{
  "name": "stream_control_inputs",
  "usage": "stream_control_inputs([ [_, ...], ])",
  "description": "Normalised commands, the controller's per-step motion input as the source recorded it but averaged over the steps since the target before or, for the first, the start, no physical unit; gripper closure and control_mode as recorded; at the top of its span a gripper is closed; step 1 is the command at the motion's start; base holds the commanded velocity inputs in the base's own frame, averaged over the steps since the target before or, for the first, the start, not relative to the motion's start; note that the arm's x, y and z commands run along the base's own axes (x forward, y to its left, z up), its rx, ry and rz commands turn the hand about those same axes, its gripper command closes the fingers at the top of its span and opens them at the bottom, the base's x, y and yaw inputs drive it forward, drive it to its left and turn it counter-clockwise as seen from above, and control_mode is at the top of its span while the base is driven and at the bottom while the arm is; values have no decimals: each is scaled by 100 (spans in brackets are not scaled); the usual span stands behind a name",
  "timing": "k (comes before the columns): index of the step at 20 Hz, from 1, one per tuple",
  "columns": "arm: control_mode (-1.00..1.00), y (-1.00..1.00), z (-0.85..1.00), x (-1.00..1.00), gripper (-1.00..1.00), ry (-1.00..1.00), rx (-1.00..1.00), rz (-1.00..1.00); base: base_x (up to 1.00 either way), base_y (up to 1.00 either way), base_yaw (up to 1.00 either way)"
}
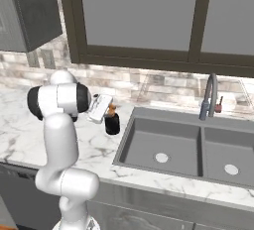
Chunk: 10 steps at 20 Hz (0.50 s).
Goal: Restock the sink supplies by placing the sponge and soap dispenser on the counter and next to the sink. Make sure the soap dispenser is upright.
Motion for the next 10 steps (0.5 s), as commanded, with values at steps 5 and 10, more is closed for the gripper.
stream_control_inputs([
  [5,-100,1,-56,37,100,9,-8,0,0,0,0],
  [10,-100,-3,-39,-2,100,-3,-1,0,0,0,0],
])
